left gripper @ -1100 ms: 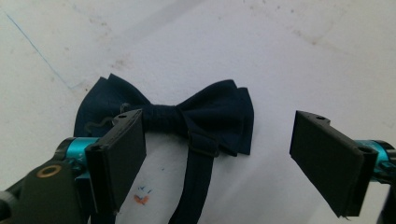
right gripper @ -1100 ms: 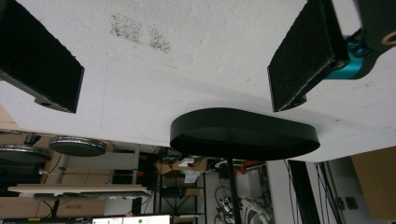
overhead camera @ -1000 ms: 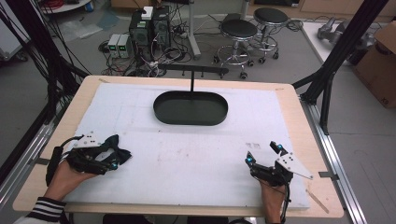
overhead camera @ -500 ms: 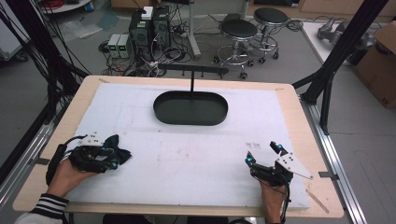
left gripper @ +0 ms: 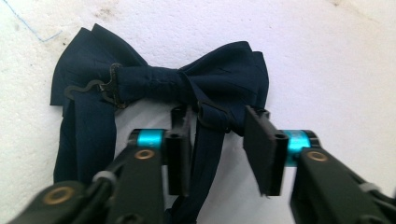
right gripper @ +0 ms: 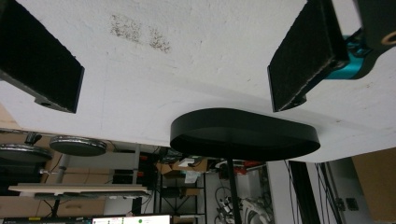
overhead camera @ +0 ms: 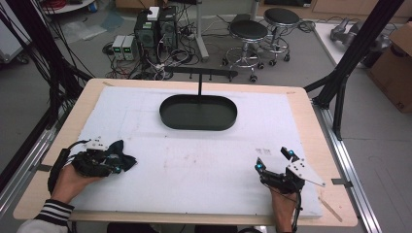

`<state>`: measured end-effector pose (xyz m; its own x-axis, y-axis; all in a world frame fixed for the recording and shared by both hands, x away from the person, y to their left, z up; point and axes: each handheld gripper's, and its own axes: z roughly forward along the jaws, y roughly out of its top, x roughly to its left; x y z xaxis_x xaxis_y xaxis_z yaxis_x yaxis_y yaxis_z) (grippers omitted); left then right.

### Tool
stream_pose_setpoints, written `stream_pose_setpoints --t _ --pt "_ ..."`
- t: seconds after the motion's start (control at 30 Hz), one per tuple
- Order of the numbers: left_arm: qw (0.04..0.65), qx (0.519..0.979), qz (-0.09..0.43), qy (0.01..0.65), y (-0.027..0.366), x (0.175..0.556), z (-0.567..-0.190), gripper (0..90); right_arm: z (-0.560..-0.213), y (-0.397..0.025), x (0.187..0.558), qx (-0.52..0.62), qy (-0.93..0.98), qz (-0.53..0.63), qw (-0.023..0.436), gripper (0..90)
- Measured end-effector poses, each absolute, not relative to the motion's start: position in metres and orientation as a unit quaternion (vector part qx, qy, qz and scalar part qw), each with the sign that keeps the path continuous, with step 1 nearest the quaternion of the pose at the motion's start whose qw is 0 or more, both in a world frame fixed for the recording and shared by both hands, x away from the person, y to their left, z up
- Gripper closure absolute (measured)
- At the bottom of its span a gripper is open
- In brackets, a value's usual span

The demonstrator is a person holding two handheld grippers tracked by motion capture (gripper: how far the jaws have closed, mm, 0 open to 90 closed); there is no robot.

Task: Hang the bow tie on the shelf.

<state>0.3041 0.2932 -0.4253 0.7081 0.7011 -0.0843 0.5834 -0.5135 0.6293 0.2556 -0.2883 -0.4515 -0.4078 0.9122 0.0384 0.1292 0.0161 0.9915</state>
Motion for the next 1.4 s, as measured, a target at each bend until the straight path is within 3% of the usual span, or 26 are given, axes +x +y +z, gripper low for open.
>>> stream_pose_setpoints --t 0.13,0.3,0.93,1.4 --pt "0.320 0.860 0.083 0.388 0.294 0.305 -0.425 76.0 -0.451 -0.288 0.256 0.418 0.622 0.563 0.348 2.5" --pt "0.332 0.856 0.092 0.385 0.296 0.303 -0.422 84.4 -0.452 -0.289 0.256 0.418 0.622 0.563 0.348 2.5" --pt "0.369 0.841 0.107 0.381 0.295 0.298 -0.414 86.9 -0.452 -0.289 0.256 0.416 0.622 0.563 0.351 2.5" --pt "0.464 0.784 0.198 0.362 0.289 0.296 -0.378 86.9 -0.452 -0.289 0.256 0.417 0.622 0.563 0.350 2.5"
